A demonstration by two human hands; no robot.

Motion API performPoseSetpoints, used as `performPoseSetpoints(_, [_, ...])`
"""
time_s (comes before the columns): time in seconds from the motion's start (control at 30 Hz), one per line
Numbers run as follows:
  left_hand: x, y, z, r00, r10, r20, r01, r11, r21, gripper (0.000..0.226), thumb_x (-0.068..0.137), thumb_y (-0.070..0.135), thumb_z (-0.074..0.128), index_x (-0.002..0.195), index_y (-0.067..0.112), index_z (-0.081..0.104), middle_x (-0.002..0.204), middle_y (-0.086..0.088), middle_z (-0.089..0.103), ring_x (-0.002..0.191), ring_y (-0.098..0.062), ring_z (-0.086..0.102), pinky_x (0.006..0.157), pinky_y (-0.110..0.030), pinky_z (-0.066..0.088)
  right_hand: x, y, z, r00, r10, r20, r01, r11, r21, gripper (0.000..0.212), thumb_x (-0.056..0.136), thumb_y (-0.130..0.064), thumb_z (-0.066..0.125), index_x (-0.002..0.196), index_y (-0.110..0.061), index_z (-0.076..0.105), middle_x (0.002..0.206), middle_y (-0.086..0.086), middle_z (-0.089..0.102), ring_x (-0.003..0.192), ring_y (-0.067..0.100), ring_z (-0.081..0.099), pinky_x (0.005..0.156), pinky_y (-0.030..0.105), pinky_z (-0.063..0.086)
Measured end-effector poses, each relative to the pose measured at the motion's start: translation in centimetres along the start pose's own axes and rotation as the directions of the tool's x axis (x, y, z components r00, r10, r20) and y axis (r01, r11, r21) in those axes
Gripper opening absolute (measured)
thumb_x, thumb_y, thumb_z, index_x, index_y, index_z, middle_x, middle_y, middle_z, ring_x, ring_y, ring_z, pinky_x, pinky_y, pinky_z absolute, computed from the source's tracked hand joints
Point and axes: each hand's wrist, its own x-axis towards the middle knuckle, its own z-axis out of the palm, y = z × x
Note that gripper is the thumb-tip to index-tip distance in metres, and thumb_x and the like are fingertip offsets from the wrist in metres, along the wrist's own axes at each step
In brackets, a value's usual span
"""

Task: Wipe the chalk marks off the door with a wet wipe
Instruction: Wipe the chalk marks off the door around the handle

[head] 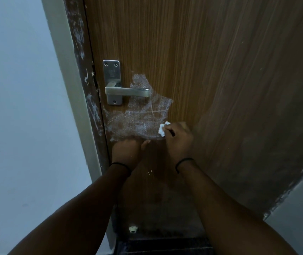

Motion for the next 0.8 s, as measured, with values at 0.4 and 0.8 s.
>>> performPoseSetpoints(0.4, [-0.5, 1.6, -1.0, 0.953, 0.158, -0.258, -0.186, 0.979, -0.085, 0.014, 0.092, 0.025, 0.067, 0.088, 0.012, 0.066, 0.073, -0.006, 0.064, 0.056, -0.023, 0.059, 0.047, -0.026, 0.036, 0.5, -0.6, -0.9, 0.986, 0.122, -0.116, -0.121, 0.993, 0.015, 0.003, 0.088, -0.011, 0.071, 0.088, -0.011, 0.074, 0.093, 0.002, 0.068, 0.082, 0.005, 0.058, 0.070, 0.000, 0.035])
performPoseSetpoints(0.8, [2.0, 5.1, -0.2, 0.933, 0.295, -0.208, -0.308, 0.951, -0.032, 0.039, 0.095, 0.017, 0.062, 0.133, 0.011, 0.058, 0.102, -0.013, 0.068, 0.072, -0.024, 0.064, 0.056, -0.034, 0.054, 1.1, 0.4, -2.4, 0.927, 0.306, 0.217, -0.364, 0.872, 0.327, 0.019, 0.097, -0.015, 0.054, 0.092, -0.024, 0.069, 0.090, -0.003, 0.073, 0.087, 0.013, 0.070, 0.082, 0.046, 0.059])
